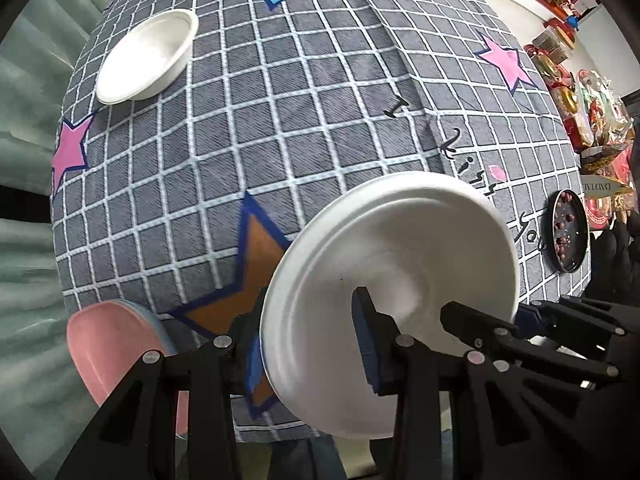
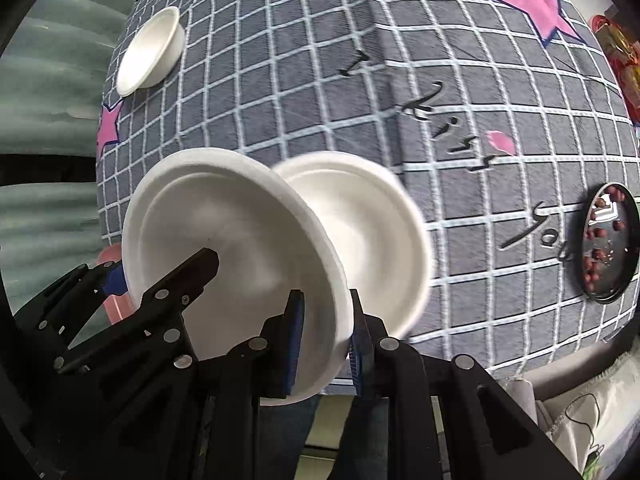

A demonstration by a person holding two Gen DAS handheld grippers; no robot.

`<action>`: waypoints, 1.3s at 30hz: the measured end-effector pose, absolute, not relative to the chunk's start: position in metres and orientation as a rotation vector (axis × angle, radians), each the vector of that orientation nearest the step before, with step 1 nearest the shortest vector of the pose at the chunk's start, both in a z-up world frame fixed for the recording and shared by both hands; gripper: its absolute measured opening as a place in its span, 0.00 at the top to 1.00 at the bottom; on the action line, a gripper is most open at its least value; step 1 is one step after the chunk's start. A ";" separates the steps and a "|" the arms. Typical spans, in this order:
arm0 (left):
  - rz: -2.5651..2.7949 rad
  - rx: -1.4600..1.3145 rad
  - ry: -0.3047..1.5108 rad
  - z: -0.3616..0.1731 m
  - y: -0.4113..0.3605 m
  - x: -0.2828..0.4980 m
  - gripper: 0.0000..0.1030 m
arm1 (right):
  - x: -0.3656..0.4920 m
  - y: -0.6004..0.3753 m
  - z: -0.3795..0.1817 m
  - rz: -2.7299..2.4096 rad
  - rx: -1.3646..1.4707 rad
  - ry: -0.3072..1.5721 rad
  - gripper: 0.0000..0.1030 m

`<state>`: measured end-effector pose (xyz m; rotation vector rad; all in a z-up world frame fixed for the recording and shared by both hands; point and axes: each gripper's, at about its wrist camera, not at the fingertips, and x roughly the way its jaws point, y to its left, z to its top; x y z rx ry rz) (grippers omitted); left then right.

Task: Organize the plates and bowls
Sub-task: 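Lift the second bowl with the left gripper and carry it over the first bowl, then lower the second bowl into the first bowl and open the left gripper, then move the left gripper to the third white bowl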

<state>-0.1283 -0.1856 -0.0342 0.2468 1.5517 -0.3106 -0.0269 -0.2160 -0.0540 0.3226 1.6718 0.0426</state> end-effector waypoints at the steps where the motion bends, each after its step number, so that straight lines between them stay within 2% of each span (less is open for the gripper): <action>1: -0.298 0.249 1.555 -0.036 -0.191 -0.123 0.53 | -0.028 -0.221 -0.055 0.047 0.318 1.672 0.78; 2: -0.274 0.257 1.559 -0.036 -0.188 -0.121 0.42 | -0.027 -0.224 -0.056 0.047 0.312 1.671 0.78; 4: -0.230 0.255 1.555 -0.039 -0.194 -0.122 0.27 | -0.028 -0.234 -0.056 0.049 0.306 1.670 0.77; 6: -0.199 0.249 1.550 -0.038 -0.192 -0.127 0.26 | -0.027 -0.245 -0.055 0.040 0.311 1.672 0.56; 7: -0.185 0.246 1.553 -0.034 -0.187 -0.130 0.24 | -0.027 -0.252 -0.053 0.015 0.299 1.666 0.31; 8: -0.177 0.239 1.558 -0.030 -0.180 -0.133 0.23 | -0.026 -0.257 -0.052 0.008 0.297 1.657 0.12; 9: -0.169 0.238 1.559 -0.028 -0.177 -0.136 0.23 | -0.028 -0.263 -0.050 0.017 0.309 1.649 0.10; 21: -0.120 0.216 1.603 -0.003 -0.175 -0.161 0.23 | -0.050 -0.292 -0.044 0.046 0.351 1.684 0.10; 29: -0.154 0.187 1.467 0.053 -0.187 -0.130 0.23 | -0.041 -0.313 -0.011 0.064 0.385 1.607 0.10; 39: -0.213 0.162 1.296 0.129 -0.217 -0.104 0.23 | -0.008 -0.329 0.058 0.105 0.435 1.423 0.09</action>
